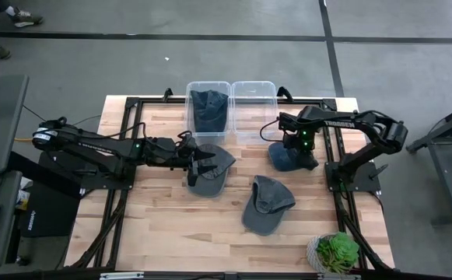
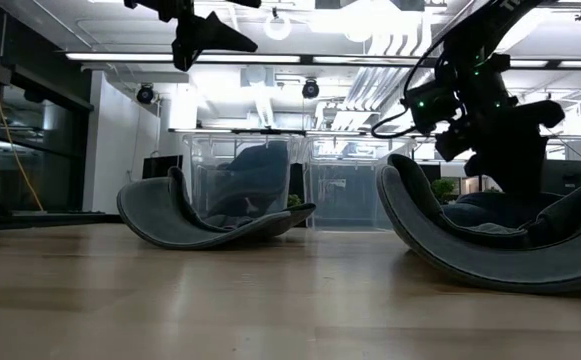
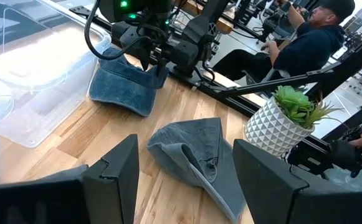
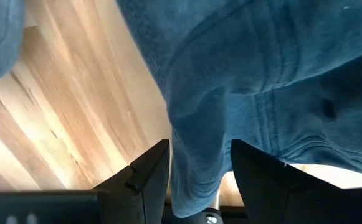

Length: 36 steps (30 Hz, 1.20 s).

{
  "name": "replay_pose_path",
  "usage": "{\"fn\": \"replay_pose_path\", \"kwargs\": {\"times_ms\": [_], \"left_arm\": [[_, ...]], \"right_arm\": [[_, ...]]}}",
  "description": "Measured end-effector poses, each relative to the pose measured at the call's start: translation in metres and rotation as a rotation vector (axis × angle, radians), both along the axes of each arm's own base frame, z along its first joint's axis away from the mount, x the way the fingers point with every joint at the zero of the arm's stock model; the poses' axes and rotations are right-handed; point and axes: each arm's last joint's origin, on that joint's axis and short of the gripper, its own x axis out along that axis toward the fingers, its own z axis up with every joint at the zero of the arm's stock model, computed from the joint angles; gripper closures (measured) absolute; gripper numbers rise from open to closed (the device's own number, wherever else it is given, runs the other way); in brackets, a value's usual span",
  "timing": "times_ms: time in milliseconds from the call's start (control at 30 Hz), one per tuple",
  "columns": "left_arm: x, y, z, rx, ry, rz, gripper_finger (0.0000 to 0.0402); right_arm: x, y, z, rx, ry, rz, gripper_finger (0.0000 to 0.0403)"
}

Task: Pick & Place hat
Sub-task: Put the blue cap into the left transparent bin

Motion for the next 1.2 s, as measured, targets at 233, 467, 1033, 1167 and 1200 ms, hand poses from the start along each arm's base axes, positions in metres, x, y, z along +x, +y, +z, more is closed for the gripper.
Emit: {"fn": "replay_pose_path", "kwargs": {"times_ms": [233,467,1033,1167,1200], "left_arm": [[0.0,0.0,-0.0001,0.0,0.001,0.0,0.0197],[-0.0003,0.0001,-0.0011,0.002,0.012,0.001,0.0197],[-0.0006,0.0001,-0.002,0.004,0.022,0.002,0.0197],[-0.0005,0.0001,-0.0019,0.004,0.021,0.002,0.0197],[-0.0005,0.0001,-0.0017,0.004,0.021,0.002,0.0197]], "right_arm": [[0.0,0.0006,0.0002,0.016,-0.004,-0.014,0.0238],[-0.0001,0.0012,0.0003,0.029,-0.004,-0.036,0.0238],[-0.0009,0.0012,0.0005,0.007,0.033,-0.116,0.0384],[-0.0015,0.0015,0.0006,0.005,0.048,-0.151,0.0394],[-0.0019,0.0018,0.0008,0.006,0.054,-0.155,0.0397]]}}
